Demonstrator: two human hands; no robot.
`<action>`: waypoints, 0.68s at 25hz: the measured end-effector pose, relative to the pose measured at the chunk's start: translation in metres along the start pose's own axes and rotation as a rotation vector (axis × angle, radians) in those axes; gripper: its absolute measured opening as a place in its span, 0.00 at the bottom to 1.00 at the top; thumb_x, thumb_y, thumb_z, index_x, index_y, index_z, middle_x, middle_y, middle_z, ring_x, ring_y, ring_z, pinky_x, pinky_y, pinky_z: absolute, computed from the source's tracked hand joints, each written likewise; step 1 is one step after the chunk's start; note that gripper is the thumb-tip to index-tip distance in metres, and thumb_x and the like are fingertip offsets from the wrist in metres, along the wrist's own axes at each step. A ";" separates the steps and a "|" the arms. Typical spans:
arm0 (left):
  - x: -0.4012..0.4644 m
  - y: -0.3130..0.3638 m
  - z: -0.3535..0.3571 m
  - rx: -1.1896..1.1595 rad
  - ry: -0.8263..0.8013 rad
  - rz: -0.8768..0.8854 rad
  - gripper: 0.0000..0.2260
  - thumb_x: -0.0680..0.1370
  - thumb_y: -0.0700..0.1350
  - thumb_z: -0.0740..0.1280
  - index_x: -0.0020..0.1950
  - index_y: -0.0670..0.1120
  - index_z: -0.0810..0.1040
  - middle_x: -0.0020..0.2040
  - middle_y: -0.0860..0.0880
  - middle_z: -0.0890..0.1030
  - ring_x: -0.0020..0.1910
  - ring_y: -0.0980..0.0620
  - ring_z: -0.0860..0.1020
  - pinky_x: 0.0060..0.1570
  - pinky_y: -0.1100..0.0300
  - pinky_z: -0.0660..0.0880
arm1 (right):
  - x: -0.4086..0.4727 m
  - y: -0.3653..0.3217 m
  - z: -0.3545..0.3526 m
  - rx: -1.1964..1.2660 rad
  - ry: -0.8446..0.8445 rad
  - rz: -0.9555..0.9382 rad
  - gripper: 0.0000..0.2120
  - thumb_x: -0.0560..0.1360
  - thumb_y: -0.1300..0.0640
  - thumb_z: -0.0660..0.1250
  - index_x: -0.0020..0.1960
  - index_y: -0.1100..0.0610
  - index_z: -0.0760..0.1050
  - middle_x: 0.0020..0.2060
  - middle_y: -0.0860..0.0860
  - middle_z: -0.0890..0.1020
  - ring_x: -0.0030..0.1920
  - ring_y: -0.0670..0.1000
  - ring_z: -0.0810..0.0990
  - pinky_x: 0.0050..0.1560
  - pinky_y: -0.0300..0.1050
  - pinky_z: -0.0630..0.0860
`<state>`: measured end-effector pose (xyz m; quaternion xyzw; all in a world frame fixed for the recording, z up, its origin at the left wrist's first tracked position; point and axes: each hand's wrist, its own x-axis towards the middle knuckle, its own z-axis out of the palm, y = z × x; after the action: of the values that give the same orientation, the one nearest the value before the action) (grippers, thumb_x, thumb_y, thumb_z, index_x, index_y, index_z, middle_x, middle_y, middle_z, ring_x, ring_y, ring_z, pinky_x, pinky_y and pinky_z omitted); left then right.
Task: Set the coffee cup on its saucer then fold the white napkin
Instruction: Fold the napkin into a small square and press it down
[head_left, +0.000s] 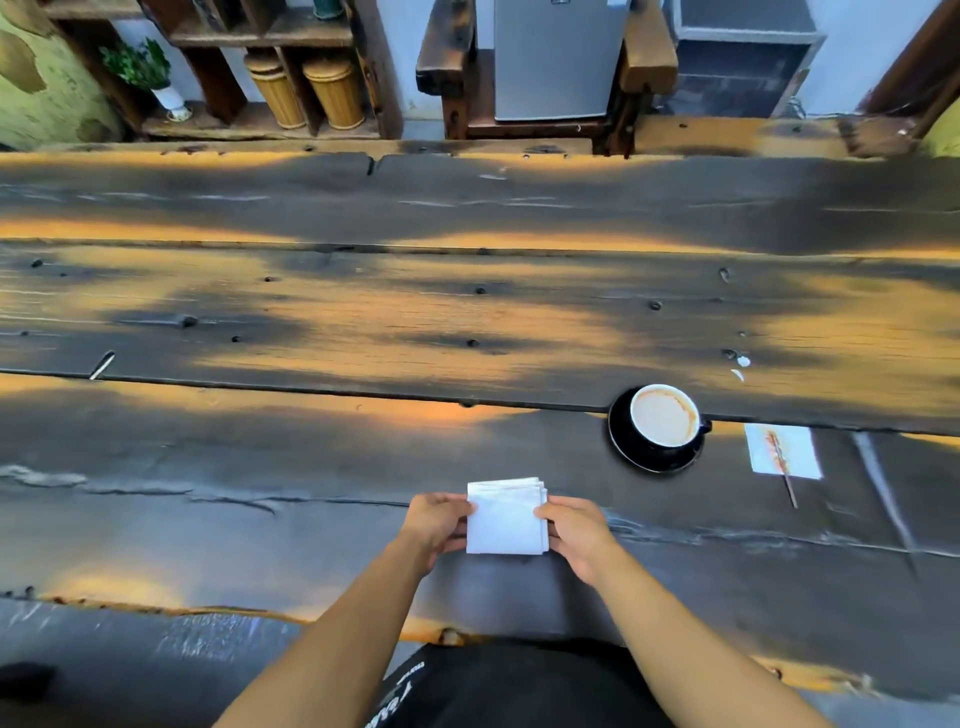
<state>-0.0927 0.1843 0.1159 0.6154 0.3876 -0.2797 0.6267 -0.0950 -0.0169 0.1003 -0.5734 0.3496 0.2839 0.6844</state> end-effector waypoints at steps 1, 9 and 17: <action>0.003 0.001 0.004 -0.001 -0.009 -0.008 0.07 0.77 0.34 0.68 0.54 0.36 0.80 0.43 0.41 0.86 0.36 0.46 0.85 0.35 0.56 0.80 | 0.001 -0.001 -0.002 -0.002 0.007 -0.008 0.11 0.76 0.70 0.65 0.56 0.67 0.81 0.54 0.63 0.85 0.48 0.59 0.84 0.43 0.48 0.81; 0.025 0.023 0.027 0.045 -0.060 -0.042 0.05 0.78 0.32 0.66 0.53 0.39 0.77 0.48 0.40 0.85 0.41 0.44 0.84 0.36 0.55 0.81 | 0.025 -0.012 -0.015 -0.038 0.146 0.013 0.09 0.75 0.69 0.65 0.48 0.60 0.81 0.51 0.60 0.85 0.48 0.58 0.84 0.54 0.55 0.80; 0.072 0.072 0.089 0.087 0.014 -0.011 0.06 0.78 0.32 0.66 0.53 0.37 0.79 0.50 0.38 0.85 0.46 0.41 0.84 0.49 0.49 0.83 | 0.066 -0.078 -0.030 -0.527 0.255 -0.188 0.11 0.72 0.69 0.63 0.40 0.55 0.78 0.37 0.53 0.80 0.40 0.54 0.75 0.36 0.44 0.68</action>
<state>0.0191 0.1114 0.0909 0.6419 0.3826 -0.2955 0.5953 0.0010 -0.0608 0.0900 -0.7921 0.2921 0.2261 0.4860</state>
